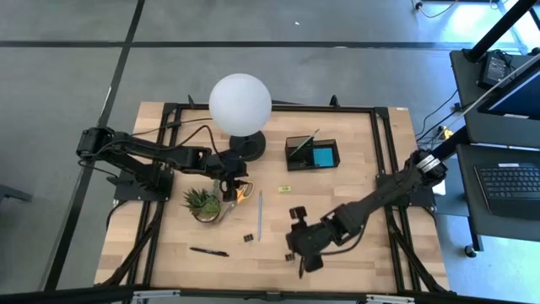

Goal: Pick and place office supplies into organizer
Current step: Put the right black binder clip into the desk organizer

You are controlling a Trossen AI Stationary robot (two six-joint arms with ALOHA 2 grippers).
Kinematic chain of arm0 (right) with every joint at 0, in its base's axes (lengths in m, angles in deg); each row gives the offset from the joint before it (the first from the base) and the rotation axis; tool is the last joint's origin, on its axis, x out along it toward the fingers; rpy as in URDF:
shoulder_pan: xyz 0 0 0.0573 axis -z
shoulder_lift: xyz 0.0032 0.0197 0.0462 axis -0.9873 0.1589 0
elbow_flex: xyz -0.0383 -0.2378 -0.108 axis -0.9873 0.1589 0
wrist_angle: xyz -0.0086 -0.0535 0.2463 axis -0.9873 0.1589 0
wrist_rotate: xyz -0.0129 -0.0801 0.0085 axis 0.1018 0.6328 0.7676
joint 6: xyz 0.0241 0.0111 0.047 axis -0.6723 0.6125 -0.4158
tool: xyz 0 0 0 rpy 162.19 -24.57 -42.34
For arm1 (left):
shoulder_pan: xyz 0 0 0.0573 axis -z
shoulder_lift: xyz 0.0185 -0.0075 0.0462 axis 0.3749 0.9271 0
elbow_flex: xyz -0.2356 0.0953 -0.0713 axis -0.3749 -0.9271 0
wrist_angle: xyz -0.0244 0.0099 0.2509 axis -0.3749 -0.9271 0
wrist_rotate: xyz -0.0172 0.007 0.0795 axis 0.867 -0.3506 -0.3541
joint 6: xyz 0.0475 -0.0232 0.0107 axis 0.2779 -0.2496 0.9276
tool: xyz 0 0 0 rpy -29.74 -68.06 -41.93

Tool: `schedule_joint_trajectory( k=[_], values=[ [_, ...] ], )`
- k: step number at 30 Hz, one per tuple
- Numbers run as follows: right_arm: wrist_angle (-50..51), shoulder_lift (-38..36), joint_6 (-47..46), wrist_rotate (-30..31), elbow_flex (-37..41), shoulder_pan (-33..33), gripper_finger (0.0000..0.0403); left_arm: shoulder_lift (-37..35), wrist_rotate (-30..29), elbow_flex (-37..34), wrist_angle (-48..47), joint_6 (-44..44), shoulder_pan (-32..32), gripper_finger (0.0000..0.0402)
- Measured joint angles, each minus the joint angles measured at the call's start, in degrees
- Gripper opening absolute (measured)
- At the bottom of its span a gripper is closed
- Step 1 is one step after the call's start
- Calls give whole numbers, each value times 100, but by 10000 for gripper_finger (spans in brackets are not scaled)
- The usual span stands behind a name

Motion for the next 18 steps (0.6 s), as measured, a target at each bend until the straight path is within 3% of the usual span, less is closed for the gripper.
schedule_joint_trajectory(
  k=[18],
  values=[
    [-2992,5,7,12,1766,-535,115,0,0,0,310,-4,-1,127]
  ],
)
